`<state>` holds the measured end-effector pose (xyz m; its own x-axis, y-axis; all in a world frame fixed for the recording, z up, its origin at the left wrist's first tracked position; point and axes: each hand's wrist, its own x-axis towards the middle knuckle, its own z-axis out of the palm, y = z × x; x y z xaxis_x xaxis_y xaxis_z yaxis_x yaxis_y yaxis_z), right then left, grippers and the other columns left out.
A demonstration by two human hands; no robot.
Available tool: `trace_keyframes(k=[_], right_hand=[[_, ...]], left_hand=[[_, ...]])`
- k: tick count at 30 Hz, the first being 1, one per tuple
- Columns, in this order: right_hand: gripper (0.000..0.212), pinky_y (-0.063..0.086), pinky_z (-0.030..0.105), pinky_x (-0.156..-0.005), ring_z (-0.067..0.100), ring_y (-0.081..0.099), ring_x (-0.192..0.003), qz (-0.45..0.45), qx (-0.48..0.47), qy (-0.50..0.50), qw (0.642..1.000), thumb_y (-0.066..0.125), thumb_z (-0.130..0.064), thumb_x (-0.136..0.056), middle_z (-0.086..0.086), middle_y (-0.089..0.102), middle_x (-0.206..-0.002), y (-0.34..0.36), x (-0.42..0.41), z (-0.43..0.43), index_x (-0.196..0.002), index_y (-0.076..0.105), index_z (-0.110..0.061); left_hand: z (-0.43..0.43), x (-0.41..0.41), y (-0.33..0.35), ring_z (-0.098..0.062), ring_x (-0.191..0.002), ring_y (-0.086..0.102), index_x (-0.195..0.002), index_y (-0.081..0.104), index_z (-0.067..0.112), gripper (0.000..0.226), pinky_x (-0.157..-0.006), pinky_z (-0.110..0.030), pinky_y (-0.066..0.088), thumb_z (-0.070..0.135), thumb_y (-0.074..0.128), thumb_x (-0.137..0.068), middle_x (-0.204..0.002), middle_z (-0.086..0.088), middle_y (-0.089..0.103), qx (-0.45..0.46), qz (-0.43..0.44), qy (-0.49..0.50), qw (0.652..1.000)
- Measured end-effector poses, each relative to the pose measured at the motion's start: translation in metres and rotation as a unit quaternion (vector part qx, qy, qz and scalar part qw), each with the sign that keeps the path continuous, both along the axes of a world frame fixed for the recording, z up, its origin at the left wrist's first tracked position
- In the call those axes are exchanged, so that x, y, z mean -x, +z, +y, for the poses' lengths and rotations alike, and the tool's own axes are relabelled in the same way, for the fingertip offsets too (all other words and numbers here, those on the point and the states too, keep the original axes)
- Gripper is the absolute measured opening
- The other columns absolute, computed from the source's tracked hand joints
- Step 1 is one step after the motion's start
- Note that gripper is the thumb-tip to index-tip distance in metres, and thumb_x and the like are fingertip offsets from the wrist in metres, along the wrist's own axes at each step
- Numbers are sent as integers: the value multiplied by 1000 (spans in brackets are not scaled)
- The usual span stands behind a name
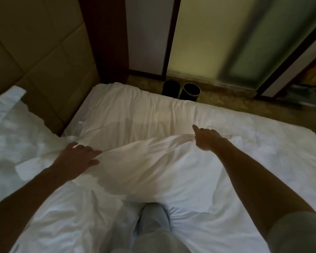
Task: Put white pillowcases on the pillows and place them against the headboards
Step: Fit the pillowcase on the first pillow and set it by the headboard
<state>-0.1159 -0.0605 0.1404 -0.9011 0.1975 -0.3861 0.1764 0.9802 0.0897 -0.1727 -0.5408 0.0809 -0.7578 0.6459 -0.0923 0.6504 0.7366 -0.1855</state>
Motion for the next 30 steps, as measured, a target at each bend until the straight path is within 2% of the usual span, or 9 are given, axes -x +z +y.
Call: trace_keyframes(k=[2,5,9,13,18,21,26,28,30], right_hand=[[47,45,46,-93,32,60,-109,-3,19,-15,1000,40,-25,-100,13,61,-125,-7,8,8,-145,31,-14],[38,46,39,-80,28,63,-99,-24,39,-17,999,41,-26,-99,9,64,-117,-17,13,8,-136,43,-17],[28,46,35,-77,21,61,-91,-75,77,-5,994,46,-31,-95,1,65,-106,-25,12,10,-119,59,-23],[45,48,32,-84,20,60,-103,-93,118,-23,988,63,-38,-78,-5,63,-119,-14,0,23,-122,63,-32],[63,52,35,-87,16,61,-99,-94,109,-75,987,71,-55,-58,-7,66,-111,-12,-29,38,-118,65,-37],[72,47,36,-95,21,58,-113,-101,92,-87,987,78,-55,-63,-2,61,-126,-13,-41,38,-128,61,-29],[59,49,32,-86,20,61,-108,-114,54,-60,990,77,-43,-76,1,64,-120,-5,-64,16,-128,59,-23],[56,49,31,-83,20,62,-103,-111,41,-52,992,75,-39,-77,1,64,-116,-2,-74,9,-127,57,-20],[52,49,29,-82,19,62,-101,-106,16,-27,994,73,-38,-80,1,64,-114,0,-83,5,-124,56,-17]], left_hand=[[-4,0,-1,-23,-88,70,-121,67,31,40,-88,-50,48,54,60,-89,-104,3,73,-23,1,-7,1000],[-12,-2,-2,-24,-90,69,-125,63,32,53,-87,-50,48,60,37,-88,-105,2,72,-11,2,-6,1000],[-8,-1,1,-29,-88,68,-123,64,27,58,-82,-48,50,61,33,-87,-102,-6,70,25,2,19,1000],[4,5,5,-31,-84,65,-116,66,22,47,-76,-46,51,57,54,-87,-95,-9,67,29,3,58,998],[20,9,6,-34,-86,66,-110,68,16,46,-75,-47,52,34,84,-71,-95,-11,69,6,-3,67,998],[20,8,10,-31,-89,65,-118,63,19,51,-78,-46,53,16,81,-71,-98,-8,67,29,6,90,995],[21,-5,16,-20,-109,58,-134,46,29,48,-89,-36,44,27,58,-88,-118,2,60,106,16,136,985],[15,-14,19,-22,-96,63,-123,55,22,46,-82,-38,46,25,68,-79,-105,-1,65,117,8,139,983],[5,-23,14,-27,-65,65,-97,66,13,49,-68,-38,50,15,85,-52,-75,-7,66,105,0,129,986]])
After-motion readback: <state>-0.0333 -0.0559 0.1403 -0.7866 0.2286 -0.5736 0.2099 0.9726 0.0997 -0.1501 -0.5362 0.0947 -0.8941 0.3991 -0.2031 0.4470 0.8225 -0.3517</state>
